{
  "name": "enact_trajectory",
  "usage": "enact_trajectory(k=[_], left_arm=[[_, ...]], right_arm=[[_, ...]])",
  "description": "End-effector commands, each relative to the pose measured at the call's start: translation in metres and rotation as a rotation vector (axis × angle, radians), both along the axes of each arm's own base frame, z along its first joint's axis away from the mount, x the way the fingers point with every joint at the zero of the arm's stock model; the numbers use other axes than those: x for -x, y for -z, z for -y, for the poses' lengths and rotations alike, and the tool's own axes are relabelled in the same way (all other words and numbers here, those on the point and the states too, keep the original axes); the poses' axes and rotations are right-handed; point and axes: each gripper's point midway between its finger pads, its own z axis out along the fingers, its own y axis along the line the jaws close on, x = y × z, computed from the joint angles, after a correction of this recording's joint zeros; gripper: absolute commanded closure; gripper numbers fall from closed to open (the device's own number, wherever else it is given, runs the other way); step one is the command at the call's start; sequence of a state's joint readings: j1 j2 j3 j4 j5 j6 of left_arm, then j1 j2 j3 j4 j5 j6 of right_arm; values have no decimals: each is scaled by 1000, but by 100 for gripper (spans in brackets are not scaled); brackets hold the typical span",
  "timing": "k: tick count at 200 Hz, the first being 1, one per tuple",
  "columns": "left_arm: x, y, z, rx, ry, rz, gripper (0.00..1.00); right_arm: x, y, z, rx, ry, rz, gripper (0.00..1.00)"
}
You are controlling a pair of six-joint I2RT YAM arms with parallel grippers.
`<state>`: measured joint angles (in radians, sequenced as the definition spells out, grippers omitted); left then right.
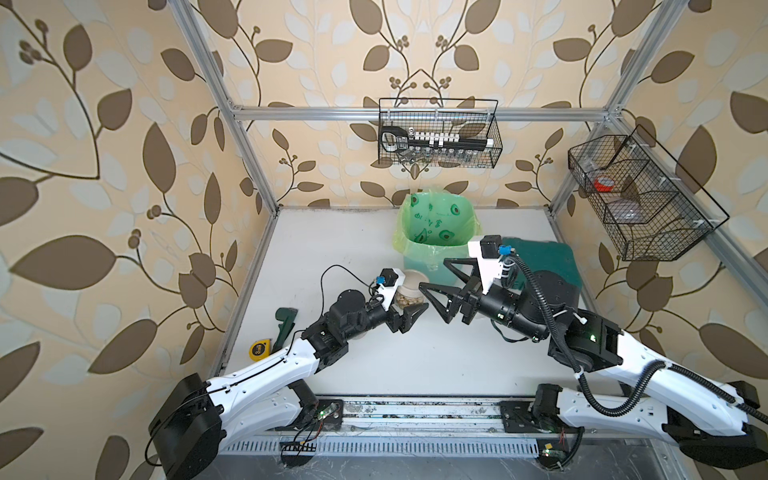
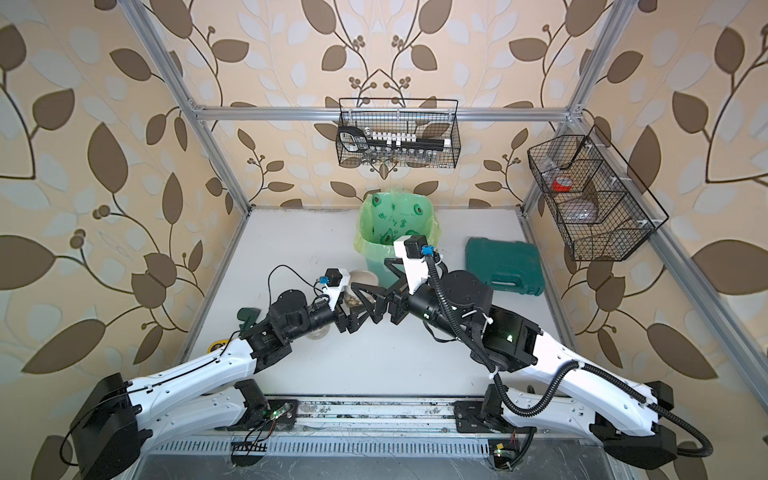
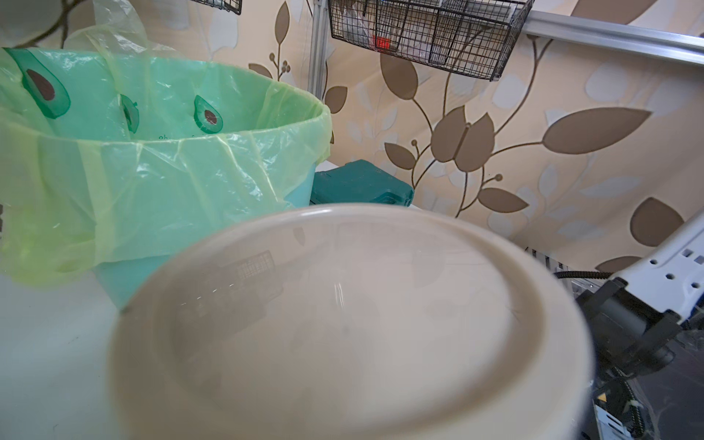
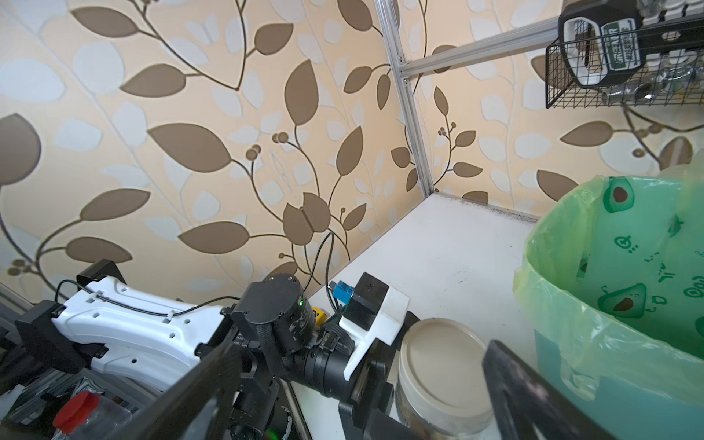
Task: Empty moldy peanuts from jars
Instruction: Unscrew the lid from the jar.
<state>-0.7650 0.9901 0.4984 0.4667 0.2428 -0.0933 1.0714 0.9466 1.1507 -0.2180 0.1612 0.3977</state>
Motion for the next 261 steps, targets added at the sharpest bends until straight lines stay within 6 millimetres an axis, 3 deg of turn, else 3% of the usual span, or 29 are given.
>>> enact_trajectory(k=[1,90,140,261], left_arm=[[9,-72,2,151,48,146,100],[28,-68,-1,105,116,92,100],[27,-65,-8,95,80,69,100],[37,-73,-4,129,140,34,100]], right_arm=[[0,5,-2,22,1,-26,1],[3,15,-27,70,-74,-27,0],[10,24,-28,91,-73,-16,1],[35,16,-20,128,-58,37,1]])
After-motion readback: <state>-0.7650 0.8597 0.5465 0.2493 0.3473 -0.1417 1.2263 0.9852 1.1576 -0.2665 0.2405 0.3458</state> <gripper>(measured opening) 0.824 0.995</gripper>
